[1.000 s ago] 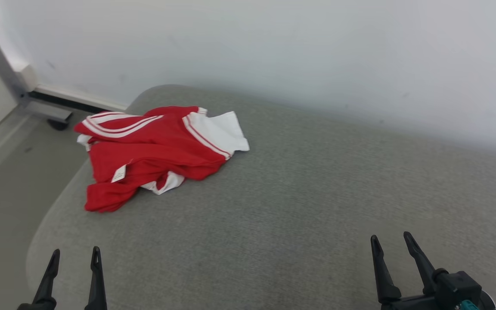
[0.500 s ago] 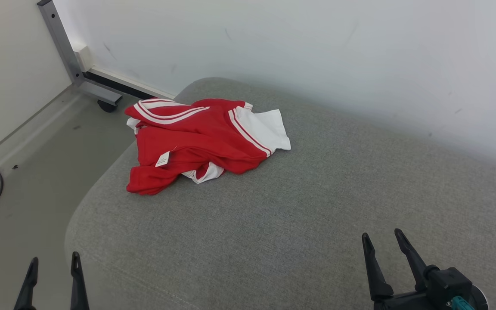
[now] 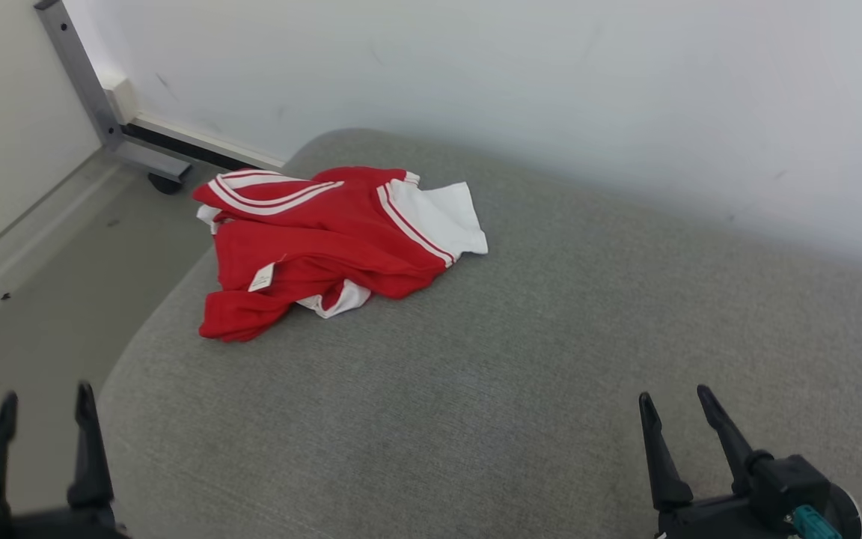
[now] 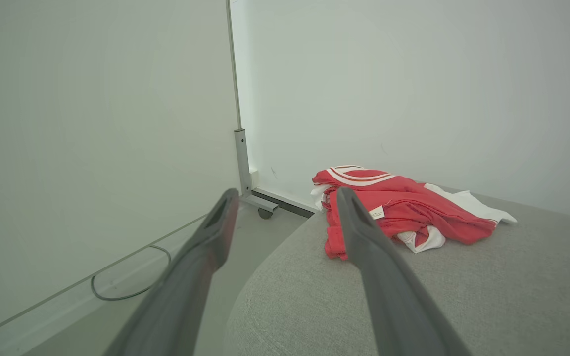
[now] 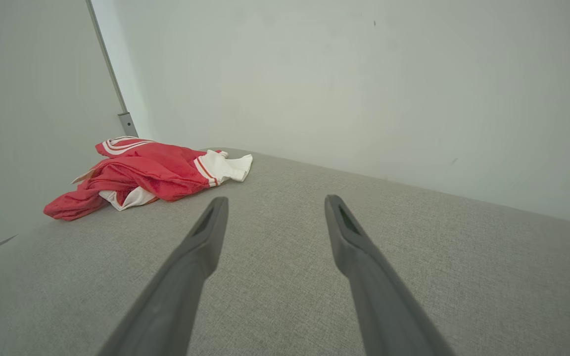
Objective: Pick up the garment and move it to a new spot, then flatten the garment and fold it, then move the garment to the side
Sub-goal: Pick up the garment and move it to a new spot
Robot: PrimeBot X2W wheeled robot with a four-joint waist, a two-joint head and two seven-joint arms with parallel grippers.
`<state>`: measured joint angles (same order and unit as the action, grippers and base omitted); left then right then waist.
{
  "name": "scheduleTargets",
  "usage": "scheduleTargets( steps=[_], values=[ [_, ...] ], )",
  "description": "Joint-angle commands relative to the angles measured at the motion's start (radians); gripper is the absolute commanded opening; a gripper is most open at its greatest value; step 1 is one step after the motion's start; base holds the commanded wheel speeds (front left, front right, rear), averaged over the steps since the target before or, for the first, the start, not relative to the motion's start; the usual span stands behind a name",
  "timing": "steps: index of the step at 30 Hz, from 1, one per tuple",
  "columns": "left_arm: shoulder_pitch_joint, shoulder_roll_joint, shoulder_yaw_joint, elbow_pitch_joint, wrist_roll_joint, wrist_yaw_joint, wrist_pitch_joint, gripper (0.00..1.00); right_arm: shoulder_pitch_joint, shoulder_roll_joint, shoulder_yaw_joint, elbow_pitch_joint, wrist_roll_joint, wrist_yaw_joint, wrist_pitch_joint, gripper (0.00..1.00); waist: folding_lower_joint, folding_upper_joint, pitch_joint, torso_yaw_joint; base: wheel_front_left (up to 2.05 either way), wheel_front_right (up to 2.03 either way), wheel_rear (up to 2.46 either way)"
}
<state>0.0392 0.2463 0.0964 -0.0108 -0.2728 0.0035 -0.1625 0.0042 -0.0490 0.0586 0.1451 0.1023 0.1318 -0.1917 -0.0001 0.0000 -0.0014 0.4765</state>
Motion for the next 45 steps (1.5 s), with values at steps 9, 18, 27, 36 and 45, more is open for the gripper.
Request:
scheduleTargets(
  steps=[9,18,27,36,45],
  values=[
    [-0.298,0.065,0.02,0.025,-0.077,-0.053,0.034,1.0,-0.086,-0.003,-0.046,-0.086,-0.076,-0.002,0.04,1.0,0.0001,0.0,0.224,-0.161,0.0,0.0,0.0],
    [-0.598,0.168,0.06,0.155,-0.137,-0.08,0.088,1.0,-0.163,-0.002,-0.091,-0.19,-0.112,-0.002,0.059,1.0,0.0001,0.0,0.418,-0.295,0.0,0.0,0.0],
    [-0.757,0.264,0.05,0.378,-0.167,-0.103,0.17,1.0,-0.201,-0.002,-0.088,-0.215,-0.111,-0.002,0.052,1.0,0.0001,0.0,0.481,-0.381,0.0,0.0,0.0],
    [-0.838,0.304,0.018,0.608,-0.209,-0.12,0.278,1.0,-0.211,-0.002,-0.078,-0.231,-0.108,-0.002,0.059,1.0,0.0001,0.0,0.49,-0.409,0.0,0.0,0.0],
    [-0.888,0.326,-0.065,0.817,-0.258,-0.134,0.383,1.0,-0.205,-0.002,-0.075,-0.239,-0.119,-0.002,0.068,1.0,0.0001,0.0,0.486,-0.429,0.0,0.0,0.0]
  ],
)
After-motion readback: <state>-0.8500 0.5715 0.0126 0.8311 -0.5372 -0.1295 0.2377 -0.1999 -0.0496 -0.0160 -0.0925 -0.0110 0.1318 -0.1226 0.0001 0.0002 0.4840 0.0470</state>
